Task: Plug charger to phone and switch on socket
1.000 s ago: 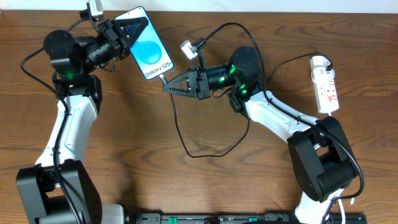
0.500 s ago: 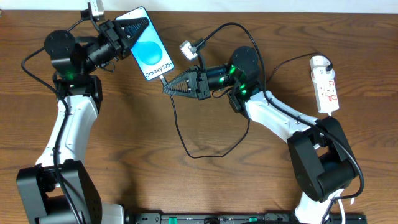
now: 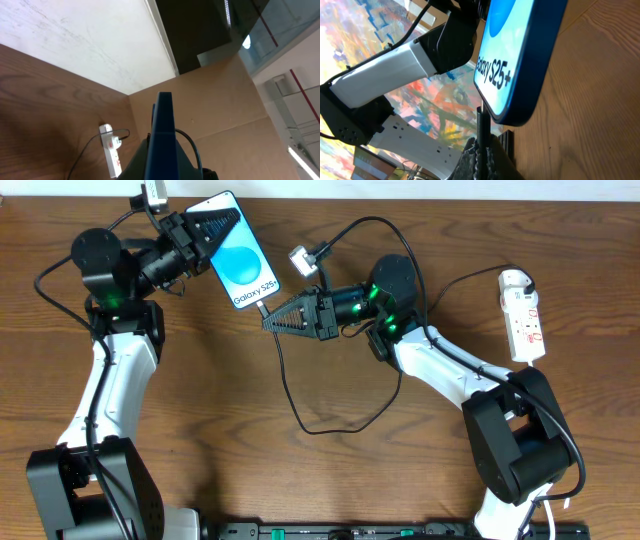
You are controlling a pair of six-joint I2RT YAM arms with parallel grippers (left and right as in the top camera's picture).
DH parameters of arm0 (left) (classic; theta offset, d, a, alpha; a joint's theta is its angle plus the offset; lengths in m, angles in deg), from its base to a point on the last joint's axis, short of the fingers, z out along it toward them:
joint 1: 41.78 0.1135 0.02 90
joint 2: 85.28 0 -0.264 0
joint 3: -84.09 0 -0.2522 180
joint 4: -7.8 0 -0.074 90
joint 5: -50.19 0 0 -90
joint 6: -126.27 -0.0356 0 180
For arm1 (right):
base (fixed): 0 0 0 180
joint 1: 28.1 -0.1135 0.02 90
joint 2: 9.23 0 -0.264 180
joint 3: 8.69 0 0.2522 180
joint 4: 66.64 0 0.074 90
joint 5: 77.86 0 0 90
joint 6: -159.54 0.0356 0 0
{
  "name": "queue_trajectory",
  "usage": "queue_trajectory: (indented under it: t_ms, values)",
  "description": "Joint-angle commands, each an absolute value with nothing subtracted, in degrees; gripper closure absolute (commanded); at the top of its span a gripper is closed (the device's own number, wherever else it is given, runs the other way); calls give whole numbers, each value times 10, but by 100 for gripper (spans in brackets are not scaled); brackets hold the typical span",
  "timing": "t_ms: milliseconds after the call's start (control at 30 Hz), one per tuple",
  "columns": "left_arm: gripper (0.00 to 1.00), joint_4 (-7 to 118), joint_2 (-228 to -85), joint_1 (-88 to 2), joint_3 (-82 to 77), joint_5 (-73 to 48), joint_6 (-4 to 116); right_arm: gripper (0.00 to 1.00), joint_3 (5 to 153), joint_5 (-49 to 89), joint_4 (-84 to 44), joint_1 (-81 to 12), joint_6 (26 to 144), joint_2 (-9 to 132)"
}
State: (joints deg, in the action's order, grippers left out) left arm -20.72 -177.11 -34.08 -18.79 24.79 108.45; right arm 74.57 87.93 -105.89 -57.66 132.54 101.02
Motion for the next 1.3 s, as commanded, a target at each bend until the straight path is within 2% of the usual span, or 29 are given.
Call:
queue_trajectory:
  t_ms: [0, 1267]
  values:
    - [93, -214, -1760, -346, -181, 277, 1079, 99, 752, 858, -1062, -569, 1332, 1020]
    - [93, -214, -1760, -346, -181, 270, 1066, 99, 752, 844, -1062, -566, 1358, 1020]
